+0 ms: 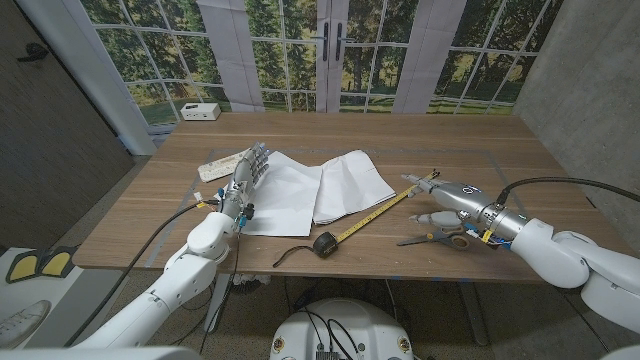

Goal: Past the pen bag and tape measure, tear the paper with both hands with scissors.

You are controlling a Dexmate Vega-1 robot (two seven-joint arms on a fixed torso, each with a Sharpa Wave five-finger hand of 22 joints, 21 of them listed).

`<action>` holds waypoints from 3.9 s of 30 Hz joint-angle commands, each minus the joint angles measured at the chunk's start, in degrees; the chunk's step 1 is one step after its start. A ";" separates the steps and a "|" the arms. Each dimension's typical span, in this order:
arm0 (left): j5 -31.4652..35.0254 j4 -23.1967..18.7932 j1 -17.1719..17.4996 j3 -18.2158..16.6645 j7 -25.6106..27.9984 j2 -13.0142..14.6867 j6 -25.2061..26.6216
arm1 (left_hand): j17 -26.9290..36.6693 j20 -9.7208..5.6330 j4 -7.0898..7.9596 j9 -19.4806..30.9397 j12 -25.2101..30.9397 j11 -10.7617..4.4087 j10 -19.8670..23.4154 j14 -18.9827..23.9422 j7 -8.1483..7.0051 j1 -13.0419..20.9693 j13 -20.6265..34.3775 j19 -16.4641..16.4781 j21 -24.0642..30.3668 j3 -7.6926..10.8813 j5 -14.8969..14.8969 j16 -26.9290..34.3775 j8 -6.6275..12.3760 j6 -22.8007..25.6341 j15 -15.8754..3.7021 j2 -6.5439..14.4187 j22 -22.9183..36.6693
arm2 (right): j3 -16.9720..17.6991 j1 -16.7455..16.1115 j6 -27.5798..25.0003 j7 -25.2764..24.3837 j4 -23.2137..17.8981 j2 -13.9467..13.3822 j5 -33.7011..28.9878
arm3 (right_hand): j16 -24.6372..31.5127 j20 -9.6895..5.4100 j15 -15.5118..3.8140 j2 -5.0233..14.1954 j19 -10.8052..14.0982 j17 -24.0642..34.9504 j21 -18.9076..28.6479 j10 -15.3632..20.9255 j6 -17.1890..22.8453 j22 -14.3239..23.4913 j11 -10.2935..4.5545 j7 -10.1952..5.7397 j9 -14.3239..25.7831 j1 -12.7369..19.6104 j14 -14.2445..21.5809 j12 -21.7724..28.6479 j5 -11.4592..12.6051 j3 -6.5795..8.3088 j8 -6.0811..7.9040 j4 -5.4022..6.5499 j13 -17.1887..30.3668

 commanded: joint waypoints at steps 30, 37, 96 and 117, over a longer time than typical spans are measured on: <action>-0.60 0.66 0.96 0.10 -0.02 -0.53 -0.62 | 0.11 -0.04 0.08 0.16 0.08 -0.34 0.83 0.41 0.07 -0.07 0.33 0.40 0.04 -0.06 0.40 0.01 -0.01 0.80 -3.21 0.91 0.14 | 0.65 -2.51 -3.73 9.04 -2.32 -0.98 -3.07 | -0.60 2.75 -2.04 1.92 -4.01 3.98 -0.31 -9.47 -8.48 0.04 1.59 1.08 0.57 6.58 -4.51 7.47 19.65 12.00 0.97 2.33 10.41; -0.69 0.64 1.21 0.04 -0.01 -0.55 -0.83 | 0.11 -0.02 0.07 0.16 0.06 -0.38 0.84 0.44 0.13 -0.06 0.33 0.38 0.02 -0.05 0.39 0.01 -0.03 0.80 -3.18 0.96 0.13 | 0.39 -2.72 -6.03 10.57 -3.15 -1.70 -3.93 | -1.26 3.24 -0.53 0.71 -6.59 5.82 -0.65 -16.81 -10.99 0.01 3.00 1.51 0.69 4.57 -8.18 10.88 26.24 14.10 0.68 3.34 17.13; -0.62 0.39 1.10 0.46 -0.24 -0.81 -0.73 | 0.10 0.04 -0.06 0.16 0.19 -0.41 1.90 0.84 0.17 -0.06 0.33 0.32 -0.03 -0.17 0.32 0.02 -0.12 1.01 -3.36 1.20 0.13 | 0.71 -6.46 -11.86 11.45 -2.28 -3.20 -6.33 | -0.79 2.32 -0.43 -0.64 -9.73 8.07 -0.20 -23.16 -13.25 0.12 2.20 0.00 0.77 1.67 -11.55 15.80 28.01 16.38 1.29 3.26 24.36; -0.44 0.08 1.53 0.58 0.22 -0.91 -0.77 | 0.11 -0.14 -0.10 0.16 0.22 -0.55 2.26 0.93 0.00 -0.09 0.34 0.33 -0.03 -0.25 0.30 0.00 -0.14 1.07 -3.24 1.22 0.13 | -0.76 -6.50 -12.85 8.97 -1.32 -3.99 -6.51 | -0.57 1.90 -0.32 -0.62 -9.47 8.59 -0.07 -23.64 -12.75 0.09 2.45 -0.01 0.82 1.74 -11.32 17.93 28.11 17.38 1.44 2.83 26.79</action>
